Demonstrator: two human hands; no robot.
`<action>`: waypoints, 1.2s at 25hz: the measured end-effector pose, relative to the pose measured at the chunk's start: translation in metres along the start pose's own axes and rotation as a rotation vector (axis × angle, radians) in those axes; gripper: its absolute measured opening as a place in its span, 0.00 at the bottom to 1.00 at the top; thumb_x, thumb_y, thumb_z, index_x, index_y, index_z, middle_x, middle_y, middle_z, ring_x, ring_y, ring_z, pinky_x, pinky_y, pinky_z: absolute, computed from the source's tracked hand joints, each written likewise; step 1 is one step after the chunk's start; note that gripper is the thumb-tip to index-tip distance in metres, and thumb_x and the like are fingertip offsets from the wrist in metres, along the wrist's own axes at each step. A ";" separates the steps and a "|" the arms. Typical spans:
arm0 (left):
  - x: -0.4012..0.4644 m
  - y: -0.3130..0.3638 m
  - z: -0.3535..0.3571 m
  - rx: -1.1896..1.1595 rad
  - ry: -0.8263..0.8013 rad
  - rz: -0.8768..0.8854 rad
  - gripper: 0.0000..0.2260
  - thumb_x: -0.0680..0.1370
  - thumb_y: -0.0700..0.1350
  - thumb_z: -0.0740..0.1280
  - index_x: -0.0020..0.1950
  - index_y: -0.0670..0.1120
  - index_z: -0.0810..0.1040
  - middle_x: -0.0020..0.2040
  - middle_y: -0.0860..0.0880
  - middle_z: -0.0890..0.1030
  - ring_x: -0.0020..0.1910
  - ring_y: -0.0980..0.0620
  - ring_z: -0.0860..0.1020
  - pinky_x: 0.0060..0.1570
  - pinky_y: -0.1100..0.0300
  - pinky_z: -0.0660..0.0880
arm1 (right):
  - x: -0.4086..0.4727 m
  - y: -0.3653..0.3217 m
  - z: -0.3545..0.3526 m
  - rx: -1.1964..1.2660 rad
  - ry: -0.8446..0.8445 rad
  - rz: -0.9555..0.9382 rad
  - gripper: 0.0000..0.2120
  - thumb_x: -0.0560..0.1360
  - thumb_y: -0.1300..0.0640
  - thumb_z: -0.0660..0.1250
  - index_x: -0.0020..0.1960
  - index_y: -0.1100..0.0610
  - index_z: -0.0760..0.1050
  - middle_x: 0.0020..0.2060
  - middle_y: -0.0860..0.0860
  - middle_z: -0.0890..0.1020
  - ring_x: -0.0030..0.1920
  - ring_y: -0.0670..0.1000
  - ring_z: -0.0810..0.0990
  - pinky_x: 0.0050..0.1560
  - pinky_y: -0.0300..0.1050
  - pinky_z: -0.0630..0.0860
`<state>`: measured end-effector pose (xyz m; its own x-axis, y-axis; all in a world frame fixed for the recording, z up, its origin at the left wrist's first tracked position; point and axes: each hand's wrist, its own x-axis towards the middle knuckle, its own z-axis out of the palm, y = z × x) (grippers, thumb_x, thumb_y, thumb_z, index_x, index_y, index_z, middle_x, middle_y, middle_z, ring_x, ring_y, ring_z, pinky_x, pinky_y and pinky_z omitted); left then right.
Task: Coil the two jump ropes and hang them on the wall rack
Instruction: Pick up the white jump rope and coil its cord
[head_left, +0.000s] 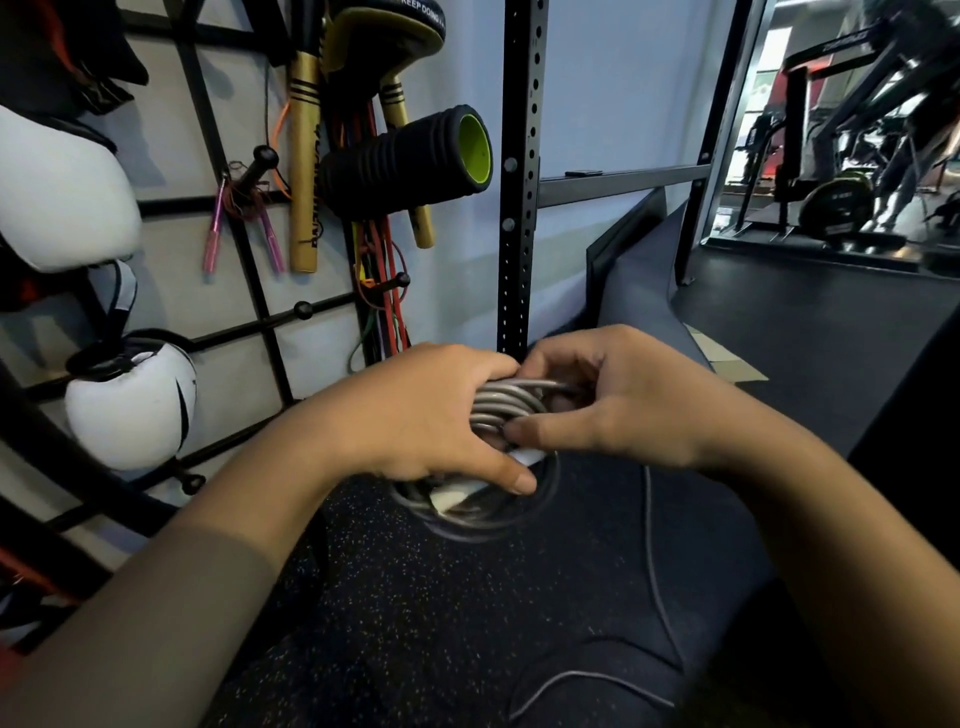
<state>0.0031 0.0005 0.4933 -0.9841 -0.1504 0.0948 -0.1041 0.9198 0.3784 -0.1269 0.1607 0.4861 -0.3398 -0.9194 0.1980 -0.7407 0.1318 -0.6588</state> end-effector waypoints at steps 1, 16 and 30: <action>0.001 -0.003 -0.002 0.004 -0.002 -0.010 0.15 0.65 0.59 0.81 0.42 0.58 0.78 0.39 0.57 0.84 0.38 0.61 0.81 0.38 0.60 0.76 | 0.001 0.001 0.001 0.039 0.015 0.000 0.16 0.70 0.47 0.80 0.51 0.48 0.77 0.35 0.52 0.85 0.33 0.51 0.79 0.36 0.47 0.75; 0.017 0.000 0.016 -1.640 0.673 -0.005 0.18 0.75 0.53 0.71 0.58 0.43 0.79 0.36 0.53 0.84 0.22 0.59 0.65 0.27 0.66 0.69 | 0.014 0.018 0.029 0.750 0.299 0.048 0.32 0.78 0.26 0.54 0.47 0.53 0.81 0.34 0.62 0.74 0.28 0.53 0.59 0.28 0.44 0.56; 0.011 0.022 0.045 -1.253 1.096 -0.223 0.36 0.72 0.53 0.79 0.76 0.52 0.67 0.71 0.47 0.74 0.72 0.51 0.72 0.74 0.46 0.69 | 0.017 -0.004 0.042 0.596 0.595 -0.082 0.12 0.81 0.52 0.69 0.43 0.57 0.79 0.26 0.47 0.76 0.25 0.44 0.72 0.28 0.35 0.68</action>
<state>-0.0161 0.0356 0.4617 -0.3528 -0.8894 0.2906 0.4843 0.0921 0.8700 -0.1049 0.1288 0.4618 -0.6707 -0.5475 0.5004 -0.4029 -0.2976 -0.8655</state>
